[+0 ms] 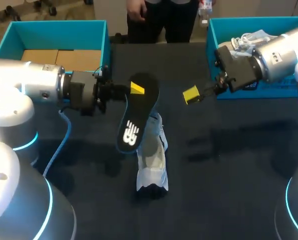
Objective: Take the shoe out of the shoebox, open the shoe tongue, remove and reinsert the insole, then place the shoe into the shoebox
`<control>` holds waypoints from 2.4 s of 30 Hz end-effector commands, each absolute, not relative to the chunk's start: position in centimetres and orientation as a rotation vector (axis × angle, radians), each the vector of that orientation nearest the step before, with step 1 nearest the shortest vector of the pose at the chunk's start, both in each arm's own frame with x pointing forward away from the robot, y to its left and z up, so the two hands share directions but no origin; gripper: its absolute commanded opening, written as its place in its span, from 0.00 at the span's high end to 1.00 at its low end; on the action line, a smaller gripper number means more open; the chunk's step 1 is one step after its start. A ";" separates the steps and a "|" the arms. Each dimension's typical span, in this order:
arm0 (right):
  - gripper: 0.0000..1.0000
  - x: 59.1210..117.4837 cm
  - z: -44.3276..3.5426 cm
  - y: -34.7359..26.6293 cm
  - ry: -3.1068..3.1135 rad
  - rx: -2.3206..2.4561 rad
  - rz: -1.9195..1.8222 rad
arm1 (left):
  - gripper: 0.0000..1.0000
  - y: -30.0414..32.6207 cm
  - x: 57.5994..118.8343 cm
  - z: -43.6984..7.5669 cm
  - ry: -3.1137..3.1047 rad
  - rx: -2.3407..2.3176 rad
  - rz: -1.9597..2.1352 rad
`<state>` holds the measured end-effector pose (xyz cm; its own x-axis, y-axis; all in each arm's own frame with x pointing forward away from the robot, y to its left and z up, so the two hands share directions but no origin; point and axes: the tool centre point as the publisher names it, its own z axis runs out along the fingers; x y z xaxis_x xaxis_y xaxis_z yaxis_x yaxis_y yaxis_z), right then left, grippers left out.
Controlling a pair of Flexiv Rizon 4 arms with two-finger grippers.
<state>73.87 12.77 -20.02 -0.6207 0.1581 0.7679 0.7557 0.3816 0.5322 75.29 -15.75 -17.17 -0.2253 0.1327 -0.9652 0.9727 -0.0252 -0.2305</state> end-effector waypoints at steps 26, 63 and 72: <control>0.00 70.3 -21.6 11.4 -2.817 -0.150 -1.003 | 1.00 -13.8 69.6 -16.0 1.632 1.220 -1.431; 0.00 65.8 -27.7 11.6 -2.909 -0.106 -0.838 | 1.00 -16.0 63.5 -20.7 1.813 0.787 -1.681; 0.00 64.5 -29.5 12.7 -2.923 -0.066 -0.815 | 1.00 -16.1 61.6 -21.4 1.786 0.795 -1.708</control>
<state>64.60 11.79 -28.53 -0.9929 0.0118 0.1182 0.0712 0.8559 0.5123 62.23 -16.14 -21.06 -0.6804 0.0530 -0.7309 0.7326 0.0259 -0.6802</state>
